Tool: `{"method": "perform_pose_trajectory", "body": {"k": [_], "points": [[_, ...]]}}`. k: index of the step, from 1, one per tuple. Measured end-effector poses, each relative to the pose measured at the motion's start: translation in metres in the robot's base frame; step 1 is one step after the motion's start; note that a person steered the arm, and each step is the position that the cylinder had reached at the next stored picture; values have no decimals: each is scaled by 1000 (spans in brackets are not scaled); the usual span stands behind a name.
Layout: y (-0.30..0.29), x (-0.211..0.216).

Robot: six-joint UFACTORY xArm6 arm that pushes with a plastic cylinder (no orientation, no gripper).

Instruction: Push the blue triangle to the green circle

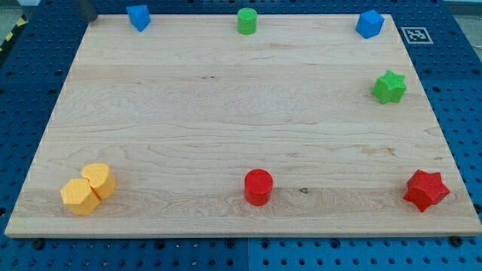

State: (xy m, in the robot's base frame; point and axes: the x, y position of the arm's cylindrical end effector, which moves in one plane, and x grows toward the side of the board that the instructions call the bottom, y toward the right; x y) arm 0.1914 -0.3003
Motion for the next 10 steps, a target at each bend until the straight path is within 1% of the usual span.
{"method": "perform_pose_trajectory", "body": {"k": [1,2,3,4,5,7,8,10], "points": [[3,0],[30,0],[78,0],[105,3],[105,17],[158,19],[168,20],[168,17]]}}
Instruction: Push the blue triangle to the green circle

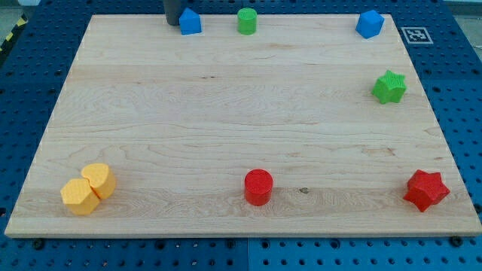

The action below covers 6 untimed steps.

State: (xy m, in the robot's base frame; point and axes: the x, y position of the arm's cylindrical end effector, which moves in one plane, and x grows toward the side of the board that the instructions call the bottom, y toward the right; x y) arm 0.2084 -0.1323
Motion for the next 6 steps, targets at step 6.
{"method": "perform_pose_trajectory", "body": {"k": [6], "points": [[136,48]]}}
